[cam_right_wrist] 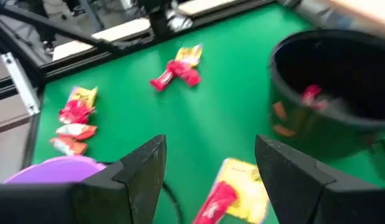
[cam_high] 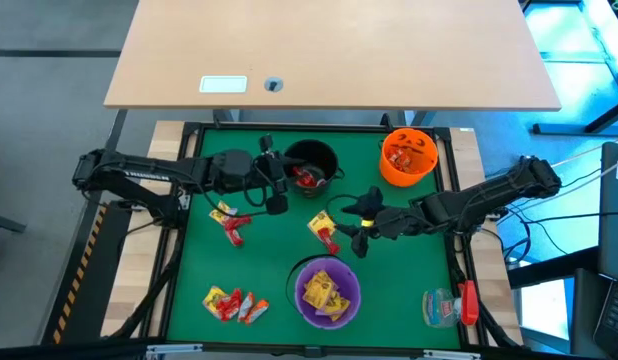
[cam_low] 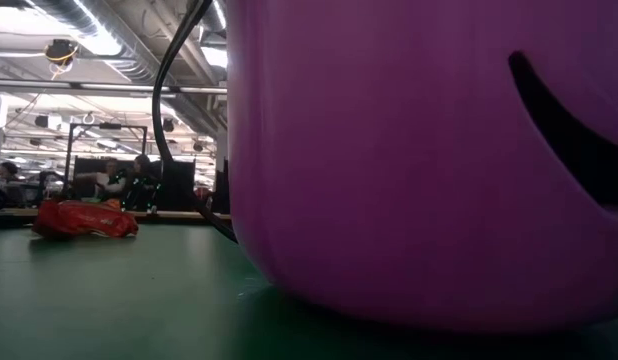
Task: Sort candy
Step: Put the red candy into the black bucket
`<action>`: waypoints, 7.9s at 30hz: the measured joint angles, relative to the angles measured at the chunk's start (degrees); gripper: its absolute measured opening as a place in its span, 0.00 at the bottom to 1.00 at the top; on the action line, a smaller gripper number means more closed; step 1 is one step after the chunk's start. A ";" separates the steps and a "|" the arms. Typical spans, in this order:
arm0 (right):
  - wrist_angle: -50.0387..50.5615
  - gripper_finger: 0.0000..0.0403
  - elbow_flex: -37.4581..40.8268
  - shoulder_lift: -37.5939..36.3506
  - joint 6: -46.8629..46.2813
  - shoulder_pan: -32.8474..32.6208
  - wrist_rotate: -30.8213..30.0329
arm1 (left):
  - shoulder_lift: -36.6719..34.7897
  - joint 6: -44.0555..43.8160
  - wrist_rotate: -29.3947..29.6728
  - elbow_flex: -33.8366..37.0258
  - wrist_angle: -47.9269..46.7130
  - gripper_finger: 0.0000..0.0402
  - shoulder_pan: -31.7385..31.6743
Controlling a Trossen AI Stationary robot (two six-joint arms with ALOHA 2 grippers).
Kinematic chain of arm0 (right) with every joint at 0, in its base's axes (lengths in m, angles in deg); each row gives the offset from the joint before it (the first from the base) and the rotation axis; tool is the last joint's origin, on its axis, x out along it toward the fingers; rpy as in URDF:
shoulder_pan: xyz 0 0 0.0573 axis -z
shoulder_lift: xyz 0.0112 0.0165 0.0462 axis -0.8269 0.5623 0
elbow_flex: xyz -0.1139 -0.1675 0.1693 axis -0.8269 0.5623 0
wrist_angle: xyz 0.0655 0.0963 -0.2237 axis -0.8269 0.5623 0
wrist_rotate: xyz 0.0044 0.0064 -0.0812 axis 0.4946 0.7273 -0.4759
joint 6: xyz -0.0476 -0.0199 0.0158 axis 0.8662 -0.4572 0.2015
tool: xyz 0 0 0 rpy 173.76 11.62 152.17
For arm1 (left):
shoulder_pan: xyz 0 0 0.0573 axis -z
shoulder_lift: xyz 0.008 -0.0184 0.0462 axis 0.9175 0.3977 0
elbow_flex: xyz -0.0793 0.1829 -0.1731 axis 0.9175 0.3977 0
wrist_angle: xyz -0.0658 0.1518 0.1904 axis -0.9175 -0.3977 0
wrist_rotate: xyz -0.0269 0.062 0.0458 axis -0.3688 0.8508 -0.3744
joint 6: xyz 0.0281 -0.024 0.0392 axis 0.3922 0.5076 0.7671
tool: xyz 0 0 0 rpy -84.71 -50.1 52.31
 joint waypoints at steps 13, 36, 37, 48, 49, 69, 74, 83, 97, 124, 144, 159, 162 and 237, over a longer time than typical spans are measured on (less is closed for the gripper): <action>6.51 0.60 1.13 -2.87 1.84 -7.47 -14.73 | -13.10 -13.82 -4.82 15.40 2.17 0.38 0.50; -23.16 0.60 25.14 -11.18 -1.51 -7.77 -17.08 | -16.82 -21.77 -1.41 27.25 6.84 0.38 3.58; -23.87 0.60 25.14 -11.18 -1.27 -7.77 -17.17 | -16.82 -20.59 -1.53 27.24 7.30 0.38 3.45; -25.13 0.60 25.14 -11.18 -0.46 -7.77 -16.43 | -16.82 -26.67 -1.51 27.22 -7.52 0.38 1.88; -25.11 0.60 25.14 -11.18 -0.46 -7.77 -16.43 | -16.82 -28.27 -2.18 27.22 -9.47 0.38 1.88; -24.90 0.60 25.14 -11.16 0.12 -7.80 -16.43 | -16.82 -36.63 -6.23 27.22 -32.25 0.38 5.09; -24.71 0.60 25.14 -11.16 0.63 -7.80 -16.41 | -16.80 -38.70 -7.41 27.22 -34.95 0.39 5.07; -24.63 0.60 25.14 -11.14 1.86 -7.80 -16.41 | -8.55 -40.11 -9.84 27.15 -35.04 0.57 5.16; -24.65 0.60 25.14 -11.14 1.88 -7.80 -16.43 | 4.66 -39.86 -8.34 27.15 -35.22 0.53 5.09; -24.69 0.60 25.14 -11.14 1.90 -7.80 -16.67 | 5.58 -16.16 7.07 -4.03 -37.91 0.07 2.45; -25.02 0.60 25.14 -11.14 1.90 -7.80 -17.00 | 16.67 -6.12 -19.73 -5.74 -12.86 0.33 -18.21; -24.78 0.60 25.14 -11.14 1.93 -7.80 -17.01 | 3.10 -6.81 -17.63 -5.80 -41.14 0.52 -7.08; -24.63 0.60 25.14 -11.14 2.12 -7.80 -17.02 | 3.57 -8.29 -17.03 -4.87 -51.29 0.52 1.51; -24.67 0.60 25.14 -11.14 0.12 -7.80 -17.48 | 16.70 5.29 -13.76 -14.09 -22.65 0.10 -13.73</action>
